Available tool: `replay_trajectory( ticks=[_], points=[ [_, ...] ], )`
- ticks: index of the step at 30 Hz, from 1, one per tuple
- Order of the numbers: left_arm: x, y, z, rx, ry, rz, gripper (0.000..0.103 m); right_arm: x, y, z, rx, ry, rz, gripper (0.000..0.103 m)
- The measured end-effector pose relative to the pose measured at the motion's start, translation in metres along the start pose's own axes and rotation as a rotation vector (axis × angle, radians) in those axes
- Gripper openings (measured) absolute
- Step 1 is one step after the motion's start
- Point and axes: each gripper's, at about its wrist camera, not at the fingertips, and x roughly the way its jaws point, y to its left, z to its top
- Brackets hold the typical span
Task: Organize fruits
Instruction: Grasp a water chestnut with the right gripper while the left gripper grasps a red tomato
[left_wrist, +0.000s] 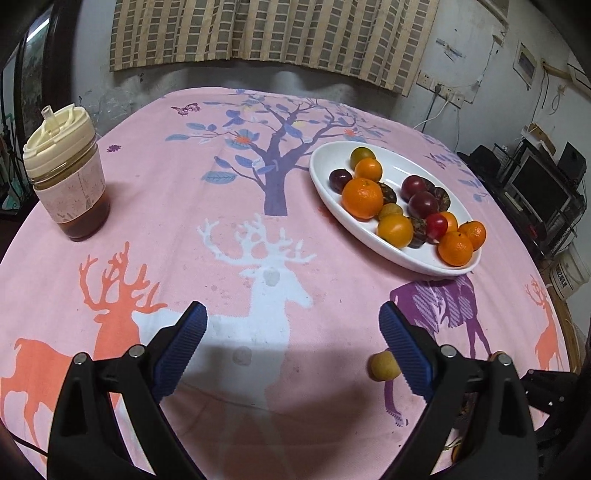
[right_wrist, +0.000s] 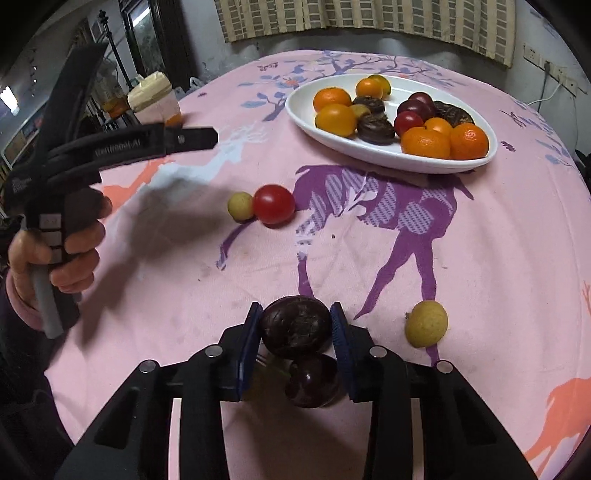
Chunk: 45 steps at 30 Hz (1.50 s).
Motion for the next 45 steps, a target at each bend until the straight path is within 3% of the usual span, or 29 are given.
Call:
replay_trajectory(
  ticks=[5, 9, 11, 15, 18, 33, 35, 45],
  points=[
    [0.001, -0.026, -0.007, 0.125, -0.001, -0.112, 0.09, -0.018, -0.023, 0.005, 0.105, -0.087, 0.003, 0.038],
    [0.005, -0.061, -0.017, 0.296, 0.003, -0.183, 0.067, -0.021, -0.034, 0.005, 0.146, -0.092, -0.001, 0.038],
    [0.007, -0.077, -0.023, 0.381, 0.002, -0.198, 0.063, -0.02, -0.034, 0.005, 0.147, -0.091, -0.003, 0.038],
    [0.02, -0.091, -0.029, 0.457, 0.044, -0.213, 0.056, -0.022, -0.037, 0.004, 0.152, -0.094, 0.003, 0.038],
    [0.032, -0.094, -0.031, 0.474, 0.076, -0.205, 0.048, -0.023, -0.036, 0.004, 0.154, -0.096, 0.001, 0.038],
    [0.038, -0.092, -0.029, 0.465, 0.074, -0.175, 0.04, -0.02, -0.04, 0.004, 0.166, -0.091, -0.009, 0.038],
    [0.036, -0.094, -0.03, 0.469, 0.081, -0.195, 0.03, -0.02, -0.041, 0.004, 0.171, -0.092, -0.009, 0.038],
    [0.012, -0.081, -0.023, 0.372, 0.085, -0.284, 0.03, -0.019, -0.046, 0.007, 0.172, -0.115, 0.032, 0.038]
  ],
)
